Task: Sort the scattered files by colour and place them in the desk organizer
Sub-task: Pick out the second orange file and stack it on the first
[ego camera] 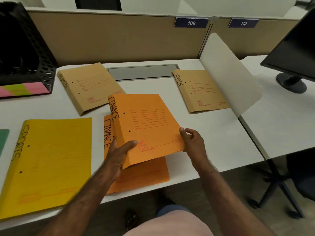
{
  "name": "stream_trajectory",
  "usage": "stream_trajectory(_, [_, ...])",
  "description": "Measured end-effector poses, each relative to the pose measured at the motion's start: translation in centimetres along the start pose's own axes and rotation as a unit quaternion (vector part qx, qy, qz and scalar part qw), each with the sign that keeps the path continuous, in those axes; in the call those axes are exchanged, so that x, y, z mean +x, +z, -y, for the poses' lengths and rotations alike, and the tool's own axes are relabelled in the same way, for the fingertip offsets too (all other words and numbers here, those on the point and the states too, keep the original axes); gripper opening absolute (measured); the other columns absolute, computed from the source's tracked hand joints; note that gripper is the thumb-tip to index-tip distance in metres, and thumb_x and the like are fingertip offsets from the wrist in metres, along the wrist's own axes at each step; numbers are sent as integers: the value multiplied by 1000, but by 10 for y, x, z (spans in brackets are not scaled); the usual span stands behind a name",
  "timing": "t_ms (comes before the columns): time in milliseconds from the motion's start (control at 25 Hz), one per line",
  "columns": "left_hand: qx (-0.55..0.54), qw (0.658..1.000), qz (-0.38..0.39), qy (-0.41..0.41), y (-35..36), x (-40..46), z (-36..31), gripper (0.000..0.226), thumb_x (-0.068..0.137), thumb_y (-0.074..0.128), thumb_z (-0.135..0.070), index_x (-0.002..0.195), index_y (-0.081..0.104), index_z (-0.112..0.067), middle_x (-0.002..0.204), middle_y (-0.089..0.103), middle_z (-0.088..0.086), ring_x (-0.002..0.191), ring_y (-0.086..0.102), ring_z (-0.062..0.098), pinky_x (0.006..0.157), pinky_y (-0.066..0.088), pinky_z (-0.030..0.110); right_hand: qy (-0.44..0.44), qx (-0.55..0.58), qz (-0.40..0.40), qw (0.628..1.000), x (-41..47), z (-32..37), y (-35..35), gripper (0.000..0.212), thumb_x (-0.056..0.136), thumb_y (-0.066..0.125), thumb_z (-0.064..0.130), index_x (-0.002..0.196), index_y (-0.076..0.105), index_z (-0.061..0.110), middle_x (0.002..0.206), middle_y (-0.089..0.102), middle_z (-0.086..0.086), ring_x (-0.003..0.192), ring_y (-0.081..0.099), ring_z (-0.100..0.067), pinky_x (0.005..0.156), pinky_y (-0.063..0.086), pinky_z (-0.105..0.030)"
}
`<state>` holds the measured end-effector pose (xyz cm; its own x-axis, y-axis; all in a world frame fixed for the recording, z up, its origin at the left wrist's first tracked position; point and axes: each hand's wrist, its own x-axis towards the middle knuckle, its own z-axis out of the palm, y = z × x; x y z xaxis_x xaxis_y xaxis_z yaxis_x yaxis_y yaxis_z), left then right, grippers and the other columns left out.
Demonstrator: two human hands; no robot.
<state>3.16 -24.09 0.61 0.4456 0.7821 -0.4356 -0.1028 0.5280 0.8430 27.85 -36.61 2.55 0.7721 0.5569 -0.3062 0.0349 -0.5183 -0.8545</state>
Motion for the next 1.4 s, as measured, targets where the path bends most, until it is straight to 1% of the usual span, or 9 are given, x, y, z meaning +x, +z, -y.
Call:
stream_trajectory(160, [12, 1000, 12, 8, -20, -22, 16, 76, 77, 85, -29, 144, 50, -34, 124, 77, 1, 108, 77, 27, 80, 66, 48, 10, 13, 95, 995, -16, -5, 11, 52, 104, 57, 58, 142, 61, 23, 127, 69, 2, 107, 69, -16, 87, 62, -41])
stream_trajectory(360, [63, 997, -32, 11, -47, -29, 28, 59, 93, 77, -42, 145, 51, -34, 122, 77, 1, 102, 79, 21, 74, 66, 37, -13, 12, 105, 994, -35, -21, 23, 42, 109, 56, 44, 143, 59, 19, 121, 69, 3, 103, 70, -12, 74, 57, -26])
stream_trajectory(520, [205, 974, -84, 53, -62, -30, 33, 60, 93, 61, -65, 142, 52, -31, 123, 74, -2, 99, 77, 17, 74, 64, 31, -14, -5, 97, 995, -44, -31, 35, 43, 109, 55, 45, 143, 58, 20, 120, 69, 3, 103, 71, -14, 82, 62, -33])
stream_trajectory(600, [257, 958, -98, 85, -66, -32, 33, 61, 90, 57, -70, 138, 54, -33, 119, 72, -8, 101, 75, 13, 70, 61, 23, -17, -23, 95, 995, -46, -33, 39, 45, 108, 55, 46, 145, 57, 20, 122, 69, 2, 105, 70, -15, 88, 63, -38])
stream_trajectory(680, [309, 939, -104, 107, -72, -32, 35, 59, 92, 57, -68, 141, 54, -34, 120, 69, -10, 102, 71, 13, 71, 60, 21, -22, -47, 98, 994, -48, -36, 40, 49, 108, 55, 48, 147, 56, 20, 127, 68, 0, 110, 70, -19, 95, 62, -44])
stream_trajectory(800, [376, 912, -114, 118, -81, -28, 38, 55, 98, 60, -59, 145, 53, -30, 126, 63, -8, 110, 63, 19, 88, 58, 39, -25, -82, 106, 991, -49, -40, 40, 51, 106, 56, 50, 147, 57, 19, 130, 69, -1, 112, 69, -21, 98, 60, -45])
stream_trajectory(960, [444, 879, -132, 113, -87, -28, 44, 57, 99, 62, -55, 147, 53, -25, 120, 58, 4, 104, 58, 21, 83, 53, 37, -28, -115, 124, 985, -52, -46, 40, 53, 106, 56, 51, 147, 57, 17, 135, 67, -2, 113, 65, -19, 95, 57, -38])
stream_trajectory(1240, [463, 862, -172, 116, -87, -37, 51, 60, 98, 67, -50, 145, 55, -15, 119, 51, 3, 102, 55, 18, 81, 48, 33, -27, -200, 149, 968, -54, -50, 45, 56, 105, 58, 52, 147, 57, 16, 137, 67, -2, 106, 62, -15, 87, 49, -31])
stream_trajectory(1400, [495, 842, -169, 134, -88, -41, 49, 61, 98, 68, -48, 147, 54, -12, 124, 58, 9, 105, 57, 21, 83, 52, 35, -47, -257, 139, 955, -50, -52, 49, 61, 102, 61, 55, 146, 60, 12, 131, 66, -4, 105, 64, -17, 85, 52, -31])
